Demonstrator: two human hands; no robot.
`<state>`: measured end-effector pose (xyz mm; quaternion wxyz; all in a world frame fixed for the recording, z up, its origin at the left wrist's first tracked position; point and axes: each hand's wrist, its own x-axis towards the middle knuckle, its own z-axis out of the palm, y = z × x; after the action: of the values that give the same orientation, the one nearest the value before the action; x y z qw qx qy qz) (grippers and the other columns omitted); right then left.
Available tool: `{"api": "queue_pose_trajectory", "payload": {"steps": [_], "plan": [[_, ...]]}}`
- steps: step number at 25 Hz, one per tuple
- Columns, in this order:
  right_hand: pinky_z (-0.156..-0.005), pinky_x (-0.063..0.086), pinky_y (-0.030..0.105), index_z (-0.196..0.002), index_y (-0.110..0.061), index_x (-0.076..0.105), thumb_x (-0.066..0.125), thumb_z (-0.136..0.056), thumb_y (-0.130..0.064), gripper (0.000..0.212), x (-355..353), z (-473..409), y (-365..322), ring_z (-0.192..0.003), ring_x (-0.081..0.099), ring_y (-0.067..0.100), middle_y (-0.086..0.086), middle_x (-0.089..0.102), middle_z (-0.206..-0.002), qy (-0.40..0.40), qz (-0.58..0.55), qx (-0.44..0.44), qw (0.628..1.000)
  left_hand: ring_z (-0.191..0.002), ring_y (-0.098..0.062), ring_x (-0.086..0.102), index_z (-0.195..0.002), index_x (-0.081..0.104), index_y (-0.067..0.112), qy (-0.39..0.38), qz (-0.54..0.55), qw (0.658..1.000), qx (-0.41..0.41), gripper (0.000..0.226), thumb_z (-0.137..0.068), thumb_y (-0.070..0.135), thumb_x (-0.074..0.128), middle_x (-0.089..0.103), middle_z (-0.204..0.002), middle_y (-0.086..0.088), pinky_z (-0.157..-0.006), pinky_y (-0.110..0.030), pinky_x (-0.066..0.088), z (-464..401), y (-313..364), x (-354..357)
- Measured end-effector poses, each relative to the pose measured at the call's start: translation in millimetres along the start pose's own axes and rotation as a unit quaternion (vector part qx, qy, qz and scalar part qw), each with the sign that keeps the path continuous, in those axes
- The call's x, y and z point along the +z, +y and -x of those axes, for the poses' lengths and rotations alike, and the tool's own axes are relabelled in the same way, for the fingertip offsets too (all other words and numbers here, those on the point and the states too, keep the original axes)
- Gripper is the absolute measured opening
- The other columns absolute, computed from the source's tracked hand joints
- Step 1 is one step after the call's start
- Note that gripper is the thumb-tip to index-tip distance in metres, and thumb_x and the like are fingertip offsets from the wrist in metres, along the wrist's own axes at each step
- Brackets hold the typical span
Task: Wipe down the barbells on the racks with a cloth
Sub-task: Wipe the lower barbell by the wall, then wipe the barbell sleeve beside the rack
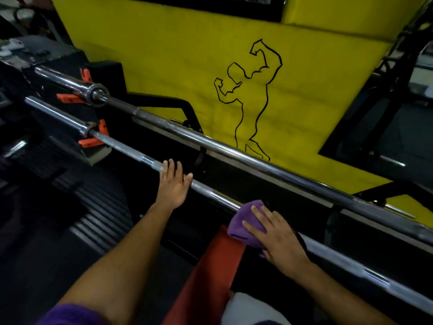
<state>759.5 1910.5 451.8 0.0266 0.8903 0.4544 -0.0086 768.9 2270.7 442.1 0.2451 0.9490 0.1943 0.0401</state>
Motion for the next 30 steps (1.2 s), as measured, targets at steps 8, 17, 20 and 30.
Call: {"api": "queue_pose_trajectory", "payload": {"steps": [8, 17, 20, 30], "plan": [[-0.105, 0.044, 0.027, -0.135, -0.027, 0.057, 0.054, -0.082, -0.018, 0.054, -3, 63, -46, -0.12, 0.056, 0.008, -0.015, 0.051, -0.129, -0.029, -0.434, -0.029, 0.9, -0.146, -0.004, 0.035, -0.152, 0.024, 0.043, -0.135, 0.29, 0.943, 0.09, 0.08, -0.085, 0.042, 0.067, 0.033, -0.16, 0.016, -0.122, -0.036, 0.03, 228, 31, 74], [-0.106, 0.022, 0.004, -0.152, -0.026, 0.031, 0.075, -0.084, -0.03, 0.082, -19, 142, -86, -0.134, 0.039, 0.002, -0.019, 0.035, -0.137, -0.137, -0.429, -0.08, 0.889, -0.077, 0.011, 0.051, -0.096, 0.054, 0.031, 0.009, 0.318, 0.947, -0.036, 0.015, -0.1, 0.019, 0.061, 0.06, -0.083, 0.027, -0.071, -0.016, 0.043, 394, 110, 47], [-0.109, 0.034, 0.015, -0.151, -0.023, 0.035, 0.078, -0.084, -0.034, 0.08, -8, 181, -108, -0.133, 0.045, 0.001, -0.016, 0.045, -0.141, -0.153, -0.48, -0.09, 0.859, -0.077, -0.002, 0.057, -0.102, 0.051, 0.026, 0.053, 0.261, 0.963, -0.048, 0.015, -0.096, 0.039, 0.056, 0.063, -0.086, 0.016, -0.072, -0.032, 0.049, 453, 125, 47], [-0.094, 0.047, 0.024, -0.107, -0.013, 0.068, 0.064, -0.099, -0.019, 0.011, 2, 264, -235, -0.101, 0.06, 0.001, -0.006, 0.07, -0.105, -0.325, -0.51, -0.223, 0.765, -0.088, 0.015, 0.056, -0.104, 0.052, 0.052, 0.134, 0.255, 0.924, -0.252, 0.036, -0.097, 0.02, 0.066, 0.063, -0.098, 0.032, -0.083, -0.015, 0.046, 705, 112, -2]]}}
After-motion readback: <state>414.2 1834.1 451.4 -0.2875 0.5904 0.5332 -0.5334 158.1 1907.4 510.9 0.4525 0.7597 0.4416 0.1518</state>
